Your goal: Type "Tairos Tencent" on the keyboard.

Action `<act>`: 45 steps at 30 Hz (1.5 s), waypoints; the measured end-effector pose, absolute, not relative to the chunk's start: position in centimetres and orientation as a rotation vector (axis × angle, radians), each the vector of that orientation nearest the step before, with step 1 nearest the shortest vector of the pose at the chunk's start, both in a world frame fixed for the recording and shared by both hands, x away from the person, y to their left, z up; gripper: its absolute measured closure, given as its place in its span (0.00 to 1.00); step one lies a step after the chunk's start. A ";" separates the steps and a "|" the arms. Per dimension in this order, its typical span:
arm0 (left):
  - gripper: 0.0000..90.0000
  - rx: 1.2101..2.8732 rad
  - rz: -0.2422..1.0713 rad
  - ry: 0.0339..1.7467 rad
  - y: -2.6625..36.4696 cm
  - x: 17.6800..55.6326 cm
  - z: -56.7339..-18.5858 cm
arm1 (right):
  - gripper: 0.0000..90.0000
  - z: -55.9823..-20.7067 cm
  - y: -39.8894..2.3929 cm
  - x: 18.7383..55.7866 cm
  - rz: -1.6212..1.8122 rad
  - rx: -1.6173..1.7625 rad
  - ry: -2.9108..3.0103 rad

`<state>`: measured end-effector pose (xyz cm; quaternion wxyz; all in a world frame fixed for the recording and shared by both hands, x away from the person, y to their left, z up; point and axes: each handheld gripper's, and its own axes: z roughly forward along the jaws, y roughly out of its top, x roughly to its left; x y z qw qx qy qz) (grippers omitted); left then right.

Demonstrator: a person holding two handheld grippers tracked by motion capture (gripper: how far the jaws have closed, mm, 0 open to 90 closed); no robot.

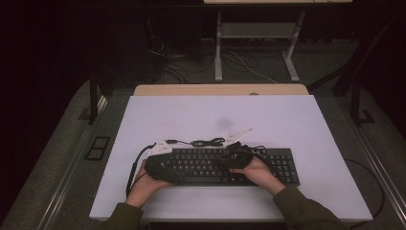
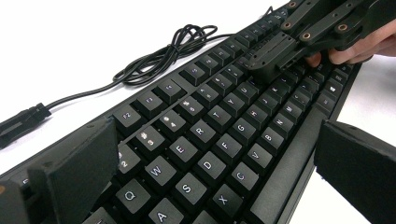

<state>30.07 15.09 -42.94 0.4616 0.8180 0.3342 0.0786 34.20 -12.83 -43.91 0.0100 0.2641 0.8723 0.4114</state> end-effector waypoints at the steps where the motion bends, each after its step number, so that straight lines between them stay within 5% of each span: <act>1: 0.00 2.012 0.194 0.822 15.1 30.1 -42.9 | 1.00 -43.9 -12.8 34.2 1.284 0.824 2.723; 17: 0.00 2.010 0.196 0.822 15.1 30.0 -42.9 | 0.99 -43.2 -13.3 34.1 1.358 0.826 2.687; 34: 0.00 2.009 0.198 0.815 15.1 29.9 -42.8 | 0.42 -42.7 -14.4 34.1 1.468 0.868 2.624; 45: 0.08 2.006 0.205 0.798 15.0 29.8 -42.6 | 0.36 -42.3 -15.2 33.9 1.495 0.875 2.590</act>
